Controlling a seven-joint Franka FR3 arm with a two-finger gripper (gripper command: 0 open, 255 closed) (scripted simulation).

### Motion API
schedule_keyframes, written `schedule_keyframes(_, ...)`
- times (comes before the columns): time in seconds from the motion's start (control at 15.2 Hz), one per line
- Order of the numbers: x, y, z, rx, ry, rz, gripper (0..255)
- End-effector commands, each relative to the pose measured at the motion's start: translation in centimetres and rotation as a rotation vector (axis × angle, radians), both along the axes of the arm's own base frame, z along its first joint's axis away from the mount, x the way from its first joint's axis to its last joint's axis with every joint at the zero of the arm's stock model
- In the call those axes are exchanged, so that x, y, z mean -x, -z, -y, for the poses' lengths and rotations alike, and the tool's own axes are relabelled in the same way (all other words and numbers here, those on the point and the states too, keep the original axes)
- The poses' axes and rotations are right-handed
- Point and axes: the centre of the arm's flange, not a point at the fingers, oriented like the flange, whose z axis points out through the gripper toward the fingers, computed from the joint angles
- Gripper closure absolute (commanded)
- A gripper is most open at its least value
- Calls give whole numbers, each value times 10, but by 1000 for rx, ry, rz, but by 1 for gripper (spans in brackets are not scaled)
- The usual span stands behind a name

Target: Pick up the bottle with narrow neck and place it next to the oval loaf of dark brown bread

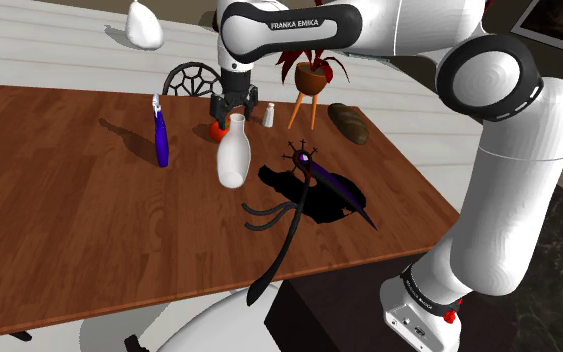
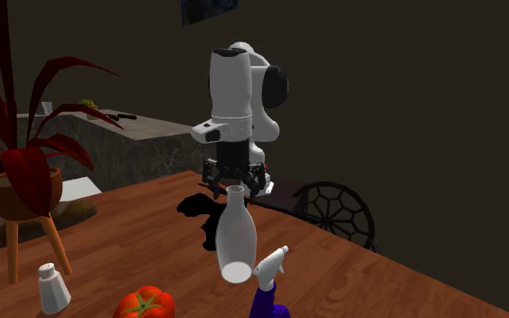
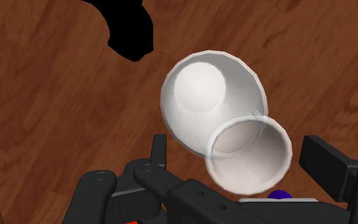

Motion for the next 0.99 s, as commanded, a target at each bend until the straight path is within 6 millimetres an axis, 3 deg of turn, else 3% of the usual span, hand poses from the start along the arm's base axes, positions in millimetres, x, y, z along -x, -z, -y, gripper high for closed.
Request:
schedule_keyframes(0.0,0,0,0,0,0,0,0)
schedule_keyframes(0.07,0,0,0,0,0,0,0)
schedule_keyframes(0.13,0,0,0,0,0,0,255)
schedule_keyframes(0.73,0,0,0,0,0,0,255)
schedule_keyframes(0.92,0,-16,0,0,0,0,255)
